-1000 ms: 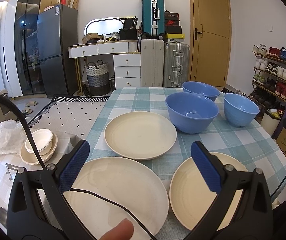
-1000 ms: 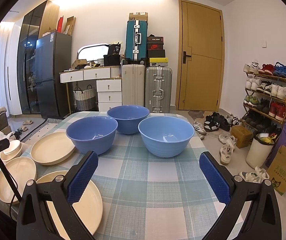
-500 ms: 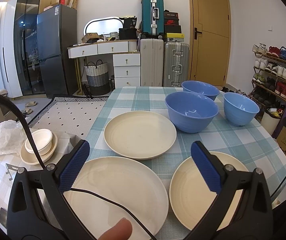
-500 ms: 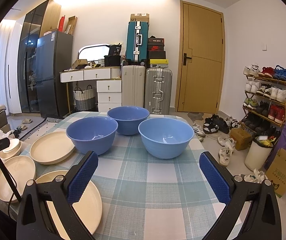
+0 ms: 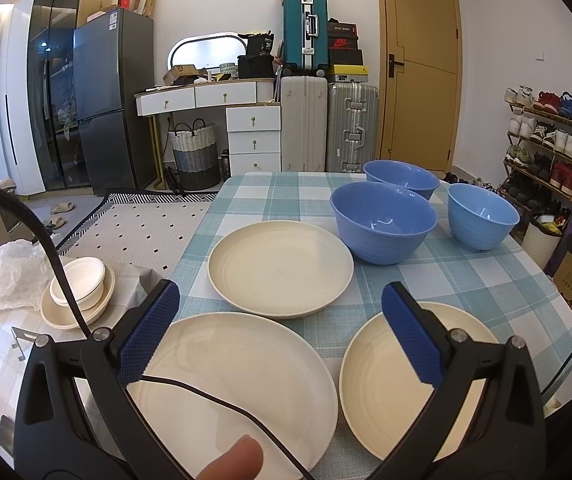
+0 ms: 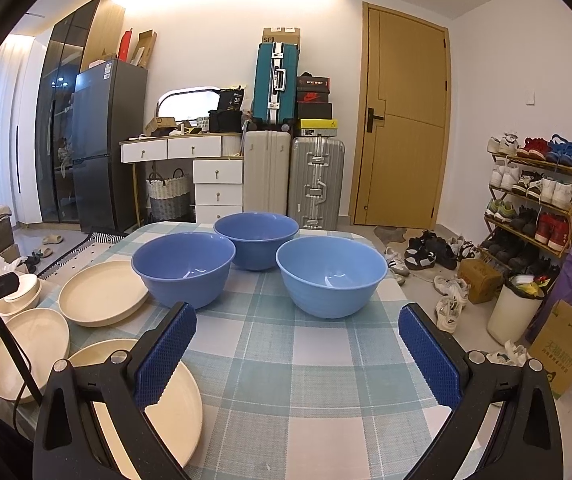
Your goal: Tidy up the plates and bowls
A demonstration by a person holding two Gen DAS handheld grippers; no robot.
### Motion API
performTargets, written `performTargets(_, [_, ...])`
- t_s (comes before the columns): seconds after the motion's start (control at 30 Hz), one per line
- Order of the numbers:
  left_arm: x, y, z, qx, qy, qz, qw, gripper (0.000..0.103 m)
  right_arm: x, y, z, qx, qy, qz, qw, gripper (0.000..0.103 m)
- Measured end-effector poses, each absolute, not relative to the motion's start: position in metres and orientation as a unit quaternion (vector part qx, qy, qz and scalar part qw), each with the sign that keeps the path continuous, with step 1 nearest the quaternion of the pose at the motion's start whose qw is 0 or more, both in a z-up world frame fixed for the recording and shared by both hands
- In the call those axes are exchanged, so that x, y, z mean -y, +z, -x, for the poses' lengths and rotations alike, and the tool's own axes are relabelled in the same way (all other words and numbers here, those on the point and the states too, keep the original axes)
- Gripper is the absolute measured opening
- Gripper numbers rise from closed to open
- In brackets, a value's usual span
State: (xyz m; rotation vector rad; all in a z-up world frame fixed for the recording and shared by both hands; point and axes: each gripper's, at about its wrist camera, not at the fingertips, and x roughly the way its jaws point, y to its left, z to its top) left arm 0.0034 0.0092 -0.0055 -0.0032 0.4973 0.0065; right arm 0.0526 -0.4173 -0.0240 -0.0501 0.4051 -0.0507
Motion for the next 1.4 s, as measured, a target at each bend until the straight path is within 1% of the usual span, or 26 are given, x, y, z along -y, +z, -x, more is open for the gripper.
performTargets(0.33, [-0.008,-0.007,-0.003,-0.247,0.003,0.001,0.969,0.101,0.417,-0.022,-0.050,-0.198,-0.029,0.027,0.979,0.103])
performTargets(0.53, [-0.010,-0.011,-0.002,-0.246,0.008,-0.003,0.969,0.101,0.425,-0.021,-0.050,-0.207,-0.016,-0.011,0.978,0.103])
performTargets(0.67, [-0.019,-0.012,0.000,-0.243,0.021,-0.006,0.970,0.101,0.426,-0.021,-0.051,-0.207,-0.020,-0.030,0.978,0.103])
performTargets(0.8, [-0.035,-0.010,0.000,-0.246,0.024,0.017,0.969,0.101,0.420,-0.019,-0.052,-0.204,-0.015,-0.025,0.979,0.103])
performTargets(1.03, [-0.058,-0.004,0.006,-0.237,0.052,0.020,0.970,0.101,0.400,-0.022,-0.058,-0.219,0.034,-0.031,0.975,0.103])
performTargets(1.3, [-0.085,0.001,0.010,-0.243,0.069,0.039,0.967,0.101,0.350,-0.027,-0.067,-0.237,0.086,0.005,0.968,0.103])
performTargets(1.4, [-0.091,0.005,0.009,-0.244,0.075,0.031,0.966,0.101,0.331,-0.029,-0.069,-0.236,0.092,0.021,0.967,0.103])
